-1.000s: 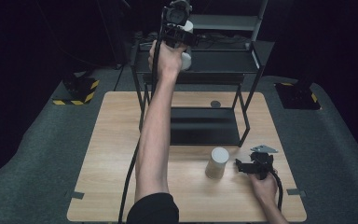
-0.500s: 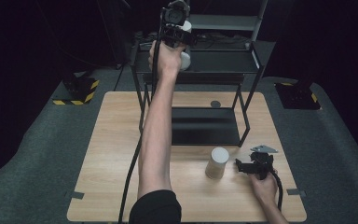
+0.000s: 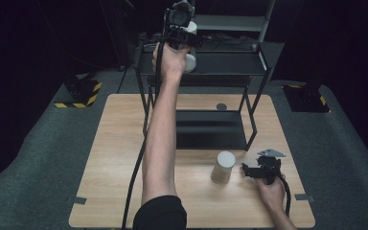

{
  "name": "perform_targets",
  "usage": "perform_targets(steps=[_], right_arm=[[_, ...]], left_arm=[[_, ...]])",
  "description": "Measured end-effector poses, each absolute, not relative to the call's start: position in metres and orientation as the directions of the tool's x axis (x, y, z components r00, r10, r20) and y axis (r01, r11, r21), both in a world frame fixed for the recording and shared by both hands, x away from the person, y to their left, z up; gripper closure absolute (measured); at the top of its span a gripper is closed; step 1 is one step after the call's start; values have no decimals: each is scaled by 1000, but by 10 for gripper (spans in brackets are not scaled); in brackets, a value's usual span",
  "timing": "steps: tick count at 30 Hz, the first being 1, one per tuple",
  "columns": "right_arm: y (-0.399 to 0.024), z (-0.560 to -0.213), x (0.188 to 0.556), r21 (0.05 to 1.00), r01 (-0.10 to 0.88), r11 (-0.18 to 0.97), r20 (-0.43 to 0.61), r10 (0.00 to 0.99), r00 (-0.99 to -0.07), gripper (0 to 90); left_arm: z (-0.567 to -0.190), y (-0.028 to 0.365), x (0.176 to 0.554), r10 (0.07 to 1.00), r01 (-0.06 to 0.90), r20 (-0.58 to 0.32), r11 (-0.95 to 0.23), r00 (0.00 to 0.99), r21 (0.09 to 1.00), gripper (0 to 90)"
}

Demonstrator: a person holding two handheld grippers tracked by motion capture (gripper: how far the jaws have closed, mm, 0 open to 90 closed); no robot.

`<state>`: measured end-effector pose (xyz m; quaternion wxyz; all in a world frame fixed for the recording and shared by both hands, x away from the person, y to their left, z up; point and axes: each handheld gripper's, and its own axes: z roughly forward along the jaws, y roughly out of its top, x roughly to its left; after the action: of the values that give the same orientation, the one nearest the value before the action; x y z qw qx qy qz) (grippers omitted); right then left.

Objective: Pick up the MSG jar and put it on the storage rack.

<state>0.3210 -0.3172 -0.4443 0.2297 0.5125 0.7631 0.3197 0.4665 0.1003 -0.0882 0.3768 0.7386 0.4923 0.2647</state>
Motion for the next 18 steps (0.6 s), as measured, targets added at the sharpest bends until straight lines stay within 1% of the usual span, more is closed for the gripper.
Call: perform_targets(steps=[7,11,14,18], right_arm=[[-317,-444,321,723,636,269,-22,929,-368,31],[-317,-444,321,723,636,270,-22,929,-369,31],[-317,-444,321,723,636,270,-22,929,-369,31],[-317,-444,321,723,636,270,-22,929,-369,31]], left_arm=[[-89,101,467,925,531,20,-235,378,814,338],[-92,103,469,925,533,13,-230,380,814,159],[-94,102,467,927,524,20,-229,374,821,97],[-96,104,461,925,506,19,-224,379,833,65]])
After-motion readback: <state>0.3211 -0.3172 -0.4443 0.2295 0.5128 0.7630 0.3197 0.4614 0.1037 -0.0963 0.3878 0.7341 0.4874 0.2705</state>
